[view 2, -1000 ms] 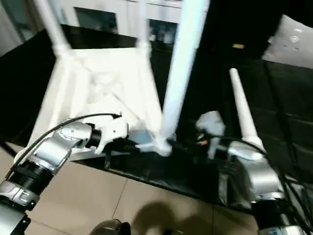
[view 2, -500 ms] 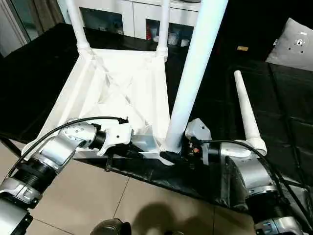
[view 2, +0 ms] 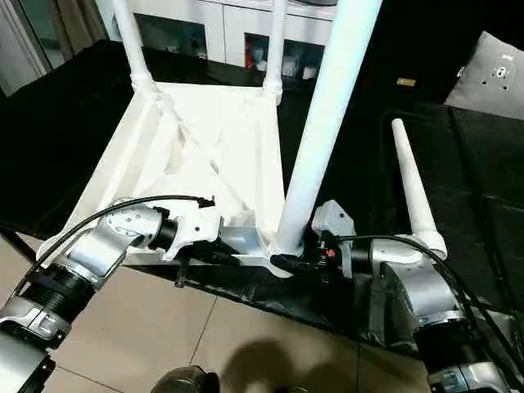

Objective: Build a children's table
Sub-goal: Rotate leg to tighten

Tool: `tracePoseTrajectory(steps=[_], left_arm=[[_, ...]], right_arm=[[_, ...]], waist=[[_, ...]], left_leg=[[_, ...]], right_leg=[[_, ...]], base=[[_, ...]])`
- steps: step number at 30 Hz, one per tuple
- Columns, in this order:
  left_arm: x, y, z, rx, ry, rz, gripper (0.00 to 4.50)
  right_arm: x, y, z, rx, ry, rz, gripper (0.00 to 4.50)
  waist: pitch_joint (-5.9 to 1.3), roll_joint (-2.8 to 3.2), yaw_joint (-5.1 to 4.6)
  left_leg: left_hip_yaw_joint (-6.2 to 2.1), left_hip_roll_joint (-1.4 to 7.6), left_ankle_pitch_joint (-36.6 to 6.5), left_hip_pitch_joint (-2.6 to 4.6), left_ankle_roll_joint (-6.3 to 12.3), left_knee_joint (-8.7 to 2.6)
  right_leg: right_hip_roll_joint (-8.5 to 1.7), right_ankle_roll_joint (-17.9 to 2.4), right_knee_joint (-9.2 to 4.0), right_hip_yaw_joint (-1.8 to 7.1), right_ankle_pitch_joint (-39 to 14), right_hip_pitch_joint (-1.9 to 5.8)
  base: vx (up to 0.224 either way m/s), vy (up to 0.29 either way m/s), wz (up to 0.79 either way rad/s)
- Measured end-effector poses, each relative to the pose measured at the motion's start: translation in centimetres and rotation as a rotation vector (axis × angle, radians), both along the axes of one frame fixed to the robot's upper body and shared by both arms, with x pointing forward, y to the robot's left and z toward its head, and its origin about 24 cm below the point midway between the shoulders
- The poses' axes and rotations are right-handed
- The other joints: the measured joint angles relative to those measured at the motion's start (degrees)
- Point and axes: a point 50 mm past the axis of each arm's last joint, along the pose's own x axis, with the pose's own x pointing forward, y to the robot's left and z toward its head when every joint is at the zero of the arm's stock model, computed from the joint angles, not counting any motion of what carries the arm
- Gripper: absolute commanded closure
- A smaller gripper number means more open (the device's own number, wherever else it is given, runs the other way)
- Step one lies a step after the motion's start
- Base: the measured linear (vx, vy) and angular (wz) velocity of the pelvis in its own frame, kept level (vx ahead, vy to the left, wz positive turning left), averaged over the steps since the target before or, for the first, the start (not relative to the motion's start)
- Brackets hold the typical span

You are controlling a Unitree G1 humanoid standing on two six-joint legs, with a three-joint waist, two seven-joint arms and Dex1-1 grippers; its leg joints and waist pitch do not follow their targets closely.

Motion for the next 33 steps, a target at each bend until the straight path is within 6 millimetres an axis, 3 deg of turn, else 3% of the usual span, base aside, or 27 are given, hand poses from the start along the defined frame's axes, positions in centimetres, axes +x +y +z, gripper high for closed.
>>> tracePoseTrajectory(steps=[4,10,14,16,19,25,30,33], left_arm=[[0.1,-0.2,-0.4,-0.027,0.048,0.112,4.5],[0.7,-3.1,-1.1,-0.095,0.066,0.389,4.5],[0.9,-4.7,-1.3,-0.113,0.059,0.486,4.5],[0.9,-5.3,-1.2,-0.119,0.051,0.513,4.5],[0.9,-5.8,-1.2,-0.121,0.036,0.526,4.5],[0.8,-5.9,-1.0,-0.118,0.012,0.511,4.5],[0.8,-5.2,-0.9,-0.108,0.006,0.458,4.5],[0.8,-4.5,-0.9,-0.11,0.022,0.418,4.5]], right_arm=[[0.0,0.8,-0.6,0.029,0.0,-0.114,1.78],[2.3,1.9,-1.6,0.1,-0.012,-0.554,1.78],[3.1,2.5,-1.7,0.104,-0.017,-0.713,1.78],[3.4,2.6,-1.6,0.1,-0.024,-0.758,1.78],[3.6,2.7,-1.5,0.1,-0.033,-0.788,1.08],[3.5,2.5,-1.4,0.134,-0.037,-0.796,0.6],[2.8,1.5,-1.3,0.13,-0.076,-0.694,0.15],[2.5,0.1,0.0,0.119,-0.135,-0.575,0.03]], waist=[[-0.11,0.08,-0.63],[-0.13,0.18,-3.85],[-0.19,0.32,-4.65],[-0.31,0.51,-4.84],[-0.38,0.6,-4.83],[-0.46,0.73,-4.47],[-0.44,0.75,-4.54],[-0.44,0.74,-4.49]], left_leg=[[0.0,0.0,0.01,0.15,-0.02,0.17],[0.03,0.0,0.02,0.83,-0.07,0.3],[-0.05,0.0,0.02,0.97,-0.07,0.09],[-0.03,0.0,0.02,0.87,-0.06,-0.06],[0.03,-0.02,-0.07,0.82,0.08,-0.04],[0.03,-0.02,-0.07,0.65,0.07,-0.35],[0.03,-0.02,-0.07,0.59,0.07,-0.32],[0.04,-0.02,-0.07,0.57,0.08,-0.3]], right_leg=[[-0.06,0.01,0.24,0.0,0.0,0.06],[-0.28,0.23,0.18,-0.28,-0.09,0.55],[-0.33,0.26,-0.28,-0.63,-0.09,0.91],[-0.34,0.31,-0.55,-0.66,-0.04,0.93],[-0.4,0.43,-0.54,-0.63,0.15,0.9],[-0.4,0.31,-0.49,-0.71,0.16,0.59],[-0.4,0.43,-0.52,-0.71,0.08,0.55],[-0.4,0.49,-0.52,-0.71,0.05,0.55]], base=[[0.0,0.0,0.0],[0.0,0.0,0.0],[0.0,0.0,0.0],[0.0,0.0,0.0],[0.0,0.0,0.0],[0.0,0.0,0.0],[0.0,0.0,0.0],[0.0,0.0,0.0]])
